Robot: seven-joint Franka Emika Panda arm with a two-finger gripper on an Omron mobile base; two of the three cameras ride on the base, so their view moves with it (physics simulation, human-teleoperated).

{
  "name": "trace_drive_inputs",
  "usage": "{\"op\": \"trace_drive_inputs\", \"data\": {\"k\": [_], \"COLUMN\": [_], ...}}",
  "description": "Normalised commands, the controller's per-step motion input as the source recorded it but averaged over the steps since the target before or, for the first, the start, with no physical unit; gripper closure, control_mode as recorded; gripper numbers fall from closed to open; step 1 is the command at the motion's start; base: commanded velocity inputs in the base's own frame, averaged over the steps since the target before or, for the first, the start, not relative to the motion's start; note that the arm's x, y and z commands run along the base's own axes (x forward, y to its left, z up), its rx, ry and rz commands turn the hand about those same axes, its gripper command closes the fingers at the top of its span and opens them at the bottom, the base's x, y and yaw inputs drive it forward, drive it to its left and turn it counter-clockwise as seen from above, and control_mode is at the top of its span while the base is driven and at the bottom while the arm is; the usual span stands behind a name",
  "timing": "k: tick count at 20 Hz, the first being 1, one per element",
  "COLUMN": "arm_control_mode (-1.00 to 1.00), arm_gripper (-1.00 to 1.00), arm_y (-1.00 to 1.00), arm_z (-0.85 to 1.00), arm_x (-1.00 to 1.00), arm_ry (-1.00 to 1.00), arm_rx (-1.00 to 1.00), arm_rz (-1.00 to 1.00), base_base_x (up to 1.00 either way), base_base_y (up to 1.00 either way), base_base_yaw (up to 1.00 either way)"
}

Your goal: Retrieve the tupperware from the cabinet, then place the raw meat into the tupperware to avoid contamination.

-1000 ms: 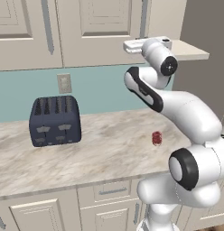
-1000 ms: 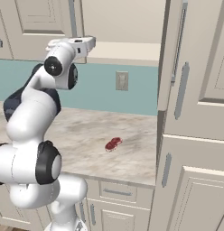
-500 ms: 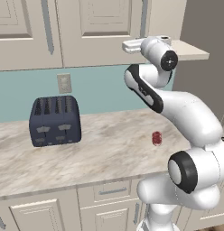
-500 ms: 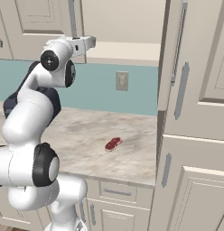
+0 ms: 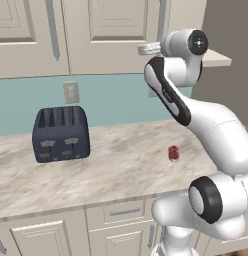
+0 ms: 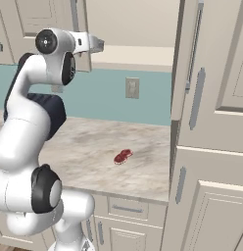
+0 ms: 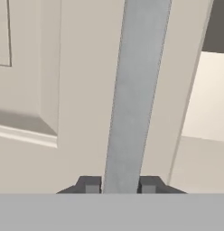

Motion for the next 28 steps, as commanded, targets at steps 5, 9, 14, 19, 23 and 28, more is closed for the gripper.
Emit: {"op": "trace_drive_inputs", "data": {"k": [5,9,14,19,23,28], "arm_control_mode": [-1.0,-1.0,-1.0,-1.0,-1.0,-1.0], "arm_gripper": [1.0,1.0,1.0,1.0,1.0,1.0], "arm_y": [0.13,0.16,0.19,0.19,0.19,0.14], "arm_z": [0.0,-0.04,-0.22,-0.29,-0.23,-0.08], "arm_x": [-0.39,-0.49,-0.57,-0.63,-0.65,-0.6], "arm_ry": [0.21,0.16,0.04,0.0,0.0,0.0], "arm_rx": [-0.05,-0.04,-0.04,-0.04,-0.03,-0.02], "arm_rz": [0.01,0.01,0.01,0.02,0.01,0.01], "base_base_x": [0.0,0.0,0.0,0.0,0.0,0.0], "base_base_y": [0.0,0.0,0.0,0.0,0.0,0.0], "base_base_yaw": [0.0,0.0,0.0,0.0,0.0,0.0]}}
